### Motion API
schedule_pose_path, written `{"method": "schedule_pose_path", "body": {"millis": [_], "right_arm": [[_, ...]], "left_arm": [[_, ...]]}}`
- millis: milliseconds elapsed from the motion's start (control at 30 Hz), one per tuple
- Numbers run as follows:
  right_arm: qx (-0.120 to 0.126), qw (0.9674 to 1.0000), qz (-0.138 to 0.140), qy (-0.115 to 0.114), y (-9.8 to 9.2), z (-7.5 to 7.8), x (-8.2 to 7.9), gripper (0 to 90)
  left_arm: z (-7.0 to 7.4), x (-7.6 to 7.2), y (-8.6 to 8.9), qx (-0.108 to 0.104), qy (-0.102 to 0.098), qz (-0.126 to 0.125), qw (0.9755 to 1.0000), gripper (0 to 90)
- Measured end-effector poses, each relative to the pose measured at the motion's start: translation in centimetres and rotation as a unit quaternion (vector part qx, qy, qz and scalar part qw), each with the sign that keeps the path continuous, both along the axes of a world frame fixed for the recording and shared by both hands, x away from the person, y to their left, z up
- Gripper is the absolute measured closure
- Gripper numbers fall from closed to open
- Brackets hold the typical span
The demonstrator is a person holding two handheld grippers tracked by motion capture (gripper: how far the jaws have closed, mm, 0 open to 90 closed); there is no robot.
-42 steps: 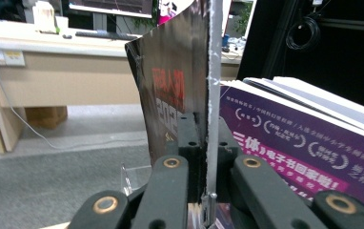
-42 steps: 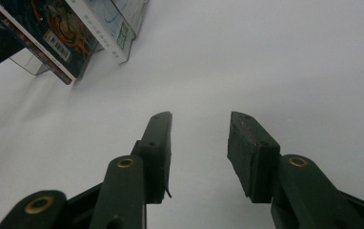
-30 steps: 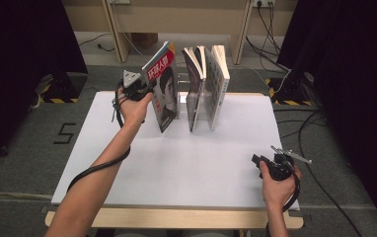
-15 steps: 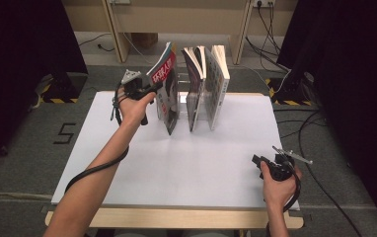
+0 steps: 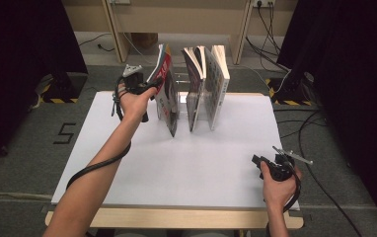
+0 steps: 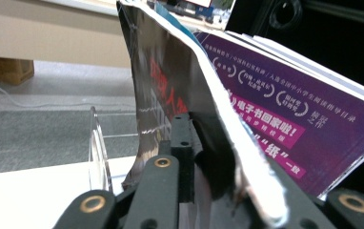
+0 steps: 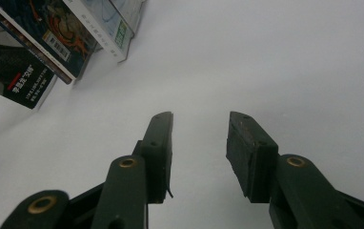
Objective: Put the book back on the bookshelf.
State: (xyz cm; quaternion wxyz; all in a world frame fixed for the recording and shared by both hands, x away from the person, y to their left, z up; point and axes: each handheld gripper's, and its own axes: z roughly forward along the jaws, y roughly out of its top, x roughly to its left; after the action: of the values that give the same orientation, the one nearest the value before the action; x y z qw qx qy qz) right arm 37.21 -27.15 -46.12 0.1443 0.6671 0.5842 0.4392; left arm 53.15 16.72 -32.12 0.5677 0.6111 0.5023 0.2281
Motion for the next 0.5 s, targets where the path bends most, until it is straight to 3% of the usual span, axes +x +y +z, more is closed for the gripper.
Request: {"method": "schedule_pose_path", "body": {"millis": [67,200,500], "right_arm": [[0.0,1.0,-0.001,-0.001,-0.08,-0.02,0.03,61.6],[0.003,1.0,-0.002,0.003,-0.08,-0.06,-0.02,61.6],[0.001,1.0,0.002,0.002,0.0,-0.05,-0.03,61.6]], "left_arm": [[0.15,0.04,-0.1,0.006,0.009,0.004,0.9999,84.1],[0.42,0.05,-0.14,-0.004,0.033,-0.002,0.9995,85.9],[0.43,-0.26,-0.19,0.013,0.027,-0.007,0.9995,86.4]]}}
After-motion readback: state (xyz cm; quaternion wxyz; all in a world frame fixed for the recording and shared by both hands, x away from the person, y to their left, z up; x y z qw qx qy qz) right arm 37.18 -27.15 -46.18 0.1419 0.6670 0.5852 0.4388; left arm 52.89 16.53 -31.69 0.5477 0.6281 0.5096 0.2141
